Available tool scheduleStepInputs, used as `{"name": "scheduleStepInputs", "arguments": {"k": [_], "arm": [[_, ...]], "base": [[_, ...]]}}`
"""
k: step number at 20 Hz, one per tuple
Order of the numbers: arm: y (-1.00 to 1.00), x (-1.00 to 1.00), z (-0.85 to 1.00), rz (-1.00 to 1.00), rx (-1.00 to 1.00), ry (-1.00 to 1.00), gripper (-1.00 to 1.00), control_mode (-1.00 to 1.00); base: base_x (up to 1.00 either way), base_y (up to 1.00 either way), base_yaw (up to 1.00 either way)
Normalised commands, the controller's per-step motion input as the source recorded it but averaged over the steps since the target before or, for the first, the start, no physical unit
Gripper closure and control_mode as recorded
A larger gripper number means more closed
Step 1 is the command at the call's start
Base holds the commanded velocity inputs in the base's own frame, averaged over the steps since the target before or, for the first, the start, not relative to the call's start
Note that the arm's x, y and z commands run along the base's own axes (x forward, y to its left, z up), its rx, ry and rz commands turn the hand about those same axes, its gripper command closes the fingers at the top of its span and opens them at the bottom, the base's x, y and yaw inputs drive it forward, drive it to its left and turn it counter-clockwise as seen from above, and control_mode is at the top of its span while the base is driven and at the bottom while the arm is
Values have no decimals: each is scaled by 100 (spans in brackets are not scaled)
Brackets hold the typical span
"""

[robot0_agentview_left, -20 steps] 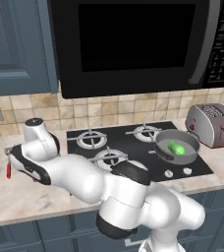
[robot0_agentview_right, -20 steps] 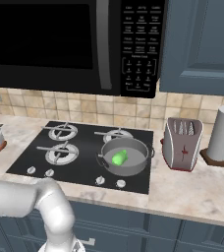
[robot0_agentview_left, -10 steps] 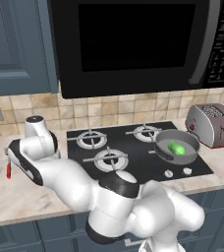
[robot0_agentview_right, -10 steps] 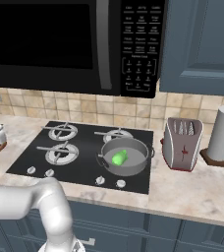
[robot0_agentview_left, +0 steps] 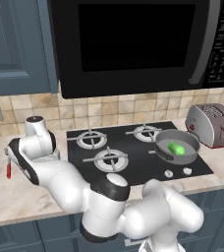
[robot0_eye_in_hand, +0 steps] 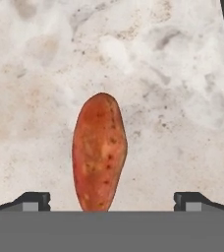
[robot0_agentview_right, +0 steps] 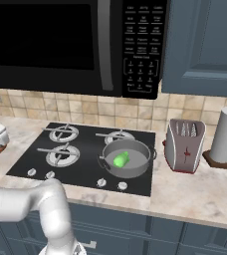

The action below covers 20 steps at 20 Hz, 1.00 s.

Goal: Put the corn and sweet potato in the pot. Retrieve the spatula and lightly stir the vegetables in the pot.

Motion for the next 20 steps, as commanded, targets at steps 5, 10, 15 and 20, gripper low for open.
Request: {"name": "scheduleStepInputs", "arguments": {"k": [5,10,15,20], "arm": [[1,7,-18,0,0,5,-100,-100],[2,1,-18,0,0,7,-100,-100],[4,0,-19,0,0,6,-100,-100],[10,0,-14,0,-1,8,-100,-100]], "base": [[0,0,0],[0,0,0],[0,0,0],[0,0,0]]}}
